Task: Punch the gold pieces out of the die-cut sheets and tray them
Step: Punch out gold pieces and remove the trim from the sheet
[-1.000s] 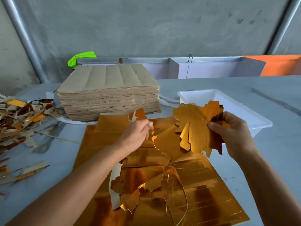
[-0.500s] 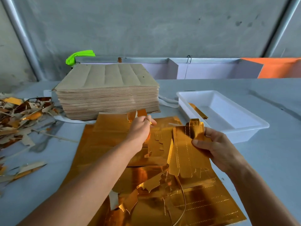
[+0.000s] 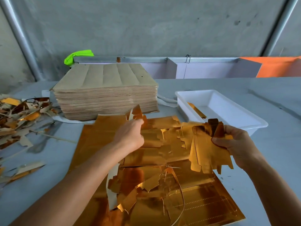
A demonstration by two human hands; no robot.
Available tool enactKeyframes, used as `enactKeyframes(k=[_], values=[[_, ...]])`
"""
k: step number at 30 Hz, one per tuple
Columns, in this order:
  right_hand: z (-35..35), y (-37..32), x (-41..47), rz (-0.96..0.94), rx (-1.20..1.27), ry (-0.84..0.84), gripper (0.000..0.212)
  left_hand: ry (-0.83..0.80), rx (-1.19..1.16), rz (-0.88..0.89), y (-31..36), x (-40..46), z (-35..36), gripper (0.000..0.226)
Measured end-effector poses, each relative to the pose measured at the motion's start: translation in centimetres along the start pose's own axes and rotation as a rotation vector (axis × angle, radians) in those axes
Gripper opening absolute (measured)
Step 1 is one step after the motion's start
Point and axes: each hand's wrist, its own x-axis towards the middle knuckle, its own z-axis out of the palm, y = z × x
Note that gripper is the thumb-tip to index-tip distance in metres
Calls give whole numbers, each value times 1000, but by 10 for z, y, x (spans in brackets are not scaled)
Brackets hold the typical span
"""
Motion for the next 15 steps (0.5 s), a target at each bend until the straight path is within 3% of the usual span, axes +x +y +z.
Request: enactKeyframes(k=[2,3,5,7,8,11,15], values=[[2,-5,-1,-39,-46,-25,9,311,84,220,11,-8,-8,33],[3,-8,-1,-57,-54,-45,8,373,87,320,15,-8,-10,32],[6,-12,-3,-78,-30,-100,7,202,-36,411,22,-6,-8,39],[8,-15,-4,-75,36,-133,13,-127,-244,326,24,-5,-2,41],[9,-15,-4,-71,63,-140,17,-211,-339,290,23,-5,0,38],[13,-13,-5,-52,101,-165,20,-228,-549,170,15,-6,6,29],[15,-8,-3,41,176,-190,19,-29,-577,36,9,-2,3,25]])
